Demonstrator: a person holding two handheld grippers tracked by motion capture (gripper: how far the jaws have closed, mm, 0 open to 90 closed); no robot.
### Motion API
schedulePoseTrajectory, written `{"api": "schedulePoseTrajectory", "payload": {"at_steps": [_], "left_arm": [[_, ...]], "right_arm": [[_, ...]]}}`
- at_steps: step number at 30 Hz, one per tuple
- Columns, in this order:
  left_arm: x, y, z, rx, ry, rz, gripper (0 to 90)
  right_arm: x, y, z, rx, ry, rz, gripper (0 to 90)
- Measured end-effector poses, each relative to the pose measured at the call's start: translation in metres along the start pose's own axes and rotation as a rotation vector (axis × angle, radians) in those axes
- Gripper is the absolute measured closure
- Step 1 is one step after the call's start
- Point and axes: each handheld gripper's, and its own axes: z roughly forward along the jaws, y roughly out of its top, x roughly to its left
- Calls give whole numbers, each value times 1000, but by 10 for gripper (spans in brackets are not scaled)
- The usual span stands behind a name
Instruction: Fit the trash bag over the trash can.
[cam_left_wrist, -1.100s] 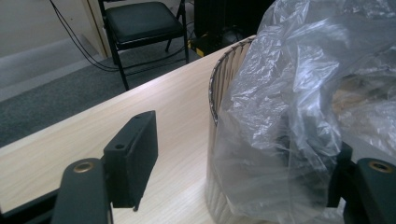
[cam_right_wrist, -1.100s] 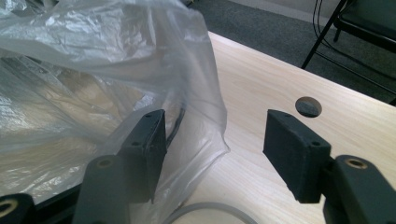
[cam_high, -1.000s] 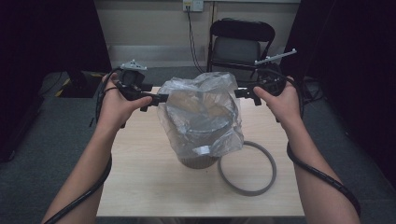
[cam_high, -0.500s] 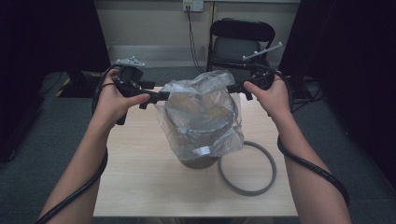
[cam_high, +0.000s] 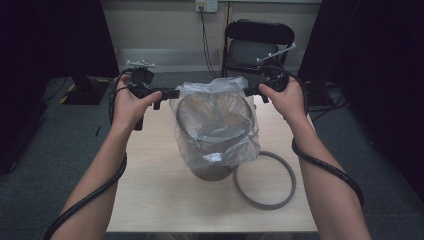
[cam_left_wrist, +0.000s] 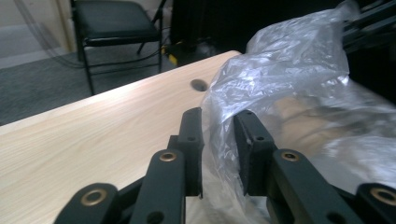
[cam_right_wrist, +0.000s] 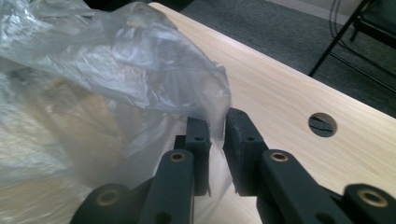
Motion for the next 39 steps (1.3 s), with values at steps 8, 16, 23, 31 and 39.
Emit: {"api": "schedulePoseTrajectory", "payload": {"at_steps": [8, 16, 23, 31, 39], "left_arm": [[17, -6, 21, 46, 17, -41, 799], [21, -17, 40, 67, 28, -62, 803], [20, -24, 50, 73, 32, -63, 834], [20, -38, 64, 115, 0, -88, 876], [22, -47, 66, 138, 9, -119, 876]], "right_arm": [[-11, 5, 17, 4, 23, 6, 857], [-11, 6, 38, 29, 18, 25, 886], [-9, 6, 54, 55, 16, 20, 899], [-16, -5, 71, 84, 44, 45, 900], [-22, -27, 83, 134, 50, 52, 900]]}}
